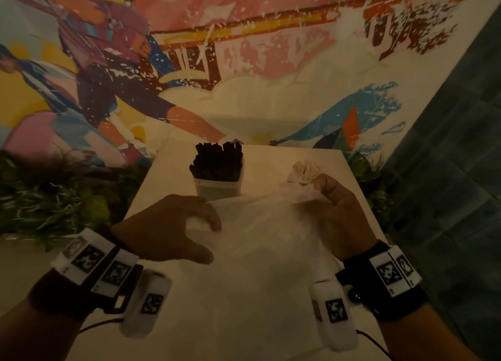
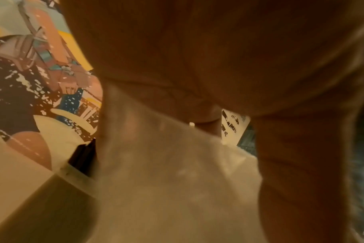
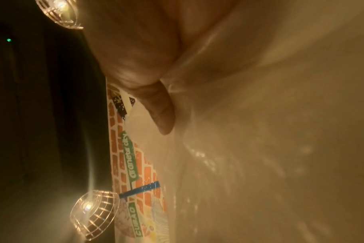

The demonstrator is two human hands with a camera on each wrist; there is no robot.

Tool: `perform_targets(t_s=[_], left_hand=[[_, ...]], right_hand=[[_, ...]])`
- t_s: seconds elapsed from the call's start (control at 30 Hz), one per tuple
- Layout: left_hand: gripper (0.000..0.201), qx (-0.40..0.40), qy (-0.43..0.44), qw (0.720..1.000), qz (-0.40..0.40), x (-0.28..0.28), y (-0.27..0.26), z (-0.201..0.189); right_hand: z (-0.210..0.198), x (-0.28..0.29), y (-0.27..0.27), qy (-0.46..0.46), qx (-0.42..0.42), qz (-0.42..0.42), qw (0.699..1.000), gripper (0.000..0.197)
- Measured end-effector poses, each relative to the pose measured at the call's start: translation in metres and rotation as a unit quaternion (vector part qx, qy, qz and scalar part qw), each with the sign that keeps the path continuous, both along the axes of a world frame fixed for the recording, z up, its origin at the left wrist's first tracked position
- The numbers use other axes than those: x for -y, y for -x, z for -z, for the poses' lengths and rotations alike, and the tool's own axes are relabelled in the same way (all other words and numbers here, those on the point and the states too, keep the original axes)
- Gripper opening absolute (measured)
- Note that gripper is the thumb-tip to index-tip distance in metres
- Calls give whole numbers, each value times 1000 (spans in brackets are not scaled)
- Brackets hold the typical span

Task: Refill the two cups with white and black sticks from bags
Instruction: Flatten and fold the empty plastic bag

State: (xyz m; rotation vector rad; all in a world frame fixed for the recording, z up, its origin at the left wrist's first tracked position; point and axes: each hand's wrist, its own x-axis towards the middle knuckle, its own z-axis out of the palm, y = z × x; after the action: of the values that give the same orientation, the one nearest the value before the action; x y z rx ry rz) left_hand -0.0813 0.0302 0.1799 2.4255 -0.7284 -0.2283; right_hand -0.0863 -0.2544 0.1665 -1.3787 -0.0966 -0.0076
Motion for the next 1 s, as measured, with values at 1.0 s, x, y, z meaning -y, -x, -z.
perform_targets(t_s=[1.0], left_hand=[[57,-38,247,967,-55,-16,-11,1]], right_hand=[[11,14,-3,-35,-37,50,997,49]])
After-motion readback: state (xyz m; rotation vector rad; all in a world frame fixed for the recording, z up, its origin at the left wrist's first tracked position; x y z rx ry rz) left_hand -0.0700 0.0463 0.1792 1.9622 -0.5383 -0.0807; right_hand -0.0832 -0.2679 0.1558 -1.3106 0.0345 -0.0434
